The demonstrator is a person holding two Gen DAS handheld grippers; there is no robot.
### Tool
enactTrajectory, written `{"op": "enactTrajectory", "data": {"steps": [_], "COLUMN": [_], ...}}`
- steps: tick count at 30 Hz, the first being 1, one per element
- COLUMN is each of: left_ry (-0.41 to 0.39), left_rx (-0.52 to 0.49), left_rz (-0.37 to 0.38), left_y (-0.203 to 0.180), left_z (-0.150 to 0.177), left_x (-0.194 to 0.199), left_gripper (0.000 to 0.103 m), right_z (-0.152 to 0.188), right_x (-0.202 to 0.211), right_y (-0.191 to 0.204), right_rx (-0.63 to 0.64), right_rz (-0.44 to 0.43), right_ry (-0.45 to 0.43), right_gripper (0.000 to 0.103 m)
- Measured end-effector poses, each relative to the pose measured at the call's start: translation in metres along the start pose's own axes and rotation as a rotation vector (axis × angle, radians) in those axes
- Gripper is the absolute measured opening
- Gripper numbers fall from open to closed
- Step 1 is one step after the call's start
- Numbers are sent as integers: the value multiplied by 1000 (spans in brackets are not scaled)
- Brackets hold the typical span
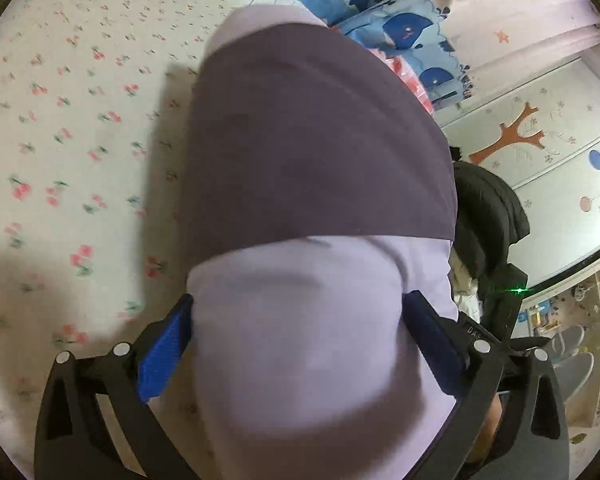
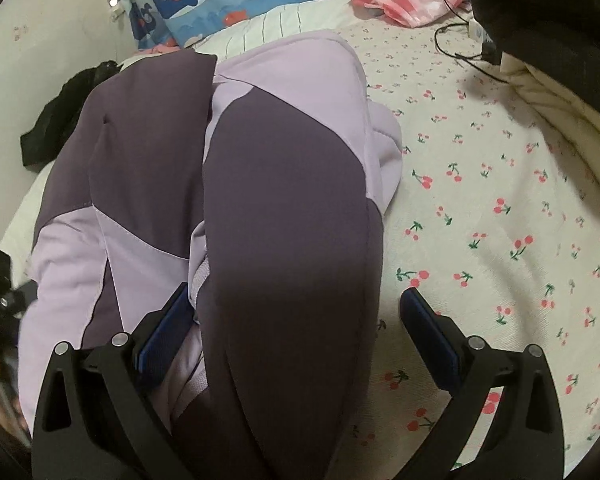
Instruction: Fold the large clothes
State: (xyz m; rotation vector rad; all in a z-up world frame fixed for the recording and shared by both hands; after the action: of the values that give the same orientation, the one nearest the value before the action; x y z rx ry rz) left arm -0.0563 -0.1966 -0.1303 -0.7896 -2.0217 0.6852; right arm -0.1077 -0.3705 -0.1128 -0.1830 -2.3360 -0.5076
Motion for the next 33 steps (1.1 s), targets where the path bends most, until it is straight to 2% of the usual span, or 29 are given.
{"op": "enactTrajectory", "data": {"steps": [4,8,12,15,16,18,19,22,24,25,26,27,29,31,33], "left_ry": [24,-14,-68,-131,-154,-213,-235,-281,-251,-220,-180,-177,-208,-220,-230], "left_rx": [-108,-193,-291,-380,-399,-434,-437,-402,-331,-274,-212,-196,-199,-244,-254], "left_rz": [-8,10,4,-66,-95,-200,-245,-394,-477,-493,-516,-524,-501,-518,-544], "left_y": [-17,-35,-51,-45,-39,-12,3,63,111,135,166,178,185,178,176], "left_z": [-3,-2,-17,-47,-59,-91,-102,-126,-127,-122,-113,-108,-101,-98,-100], "left_x": [0,12,41,89,107,159,180,242,257,256,249,245,239,235,236], "left_gripper": [98,97,95,95,94,94,94,94,94,95,95,96,98,98,98], "right_z": [6,8,8,5,5,5,6,25,47,57,60,61,59,53,34], "right_x": [-3,4,7,-4,-13,-26,-34,-57,-76,-85,-88,-88,-87,-80,-68], "right_y": [5,18,56,116,150,207,250,344,379,384,380,374,362,356,354], "right_rx": [-66,-84,-127,-138,-144,-134,-110,9,179,284,334,357,389,455,520], "right_rz": [-54,-86,-177,-272,-329,-414,-471,-565,-513,-455,-428,-420,-397,-354,-279], "right_ry": [-15,-34,-63,-72,-66,-56,-47,10,57,67,71,75,94,124,109], "right_gripper": [96,96,97,97,97,96,96,96,95,95,95,96,96,96,96]}}
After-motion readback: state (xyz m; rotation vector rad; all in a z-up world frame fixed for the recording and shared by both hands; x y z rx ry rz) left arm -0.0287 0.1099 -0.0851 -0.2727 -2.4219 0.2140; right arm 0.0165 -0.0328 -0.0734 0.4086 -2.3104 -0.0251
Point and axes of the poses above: each gripper's, at about its wrist camera, not at the fingertips, and x roughly against the way its jaws point, y to its left, z to its underside, the point moved 10 cm from there along -x, roughly the way its jaws point, and after that the axes turned 14 degrees about -y, right-handed, at the moved point
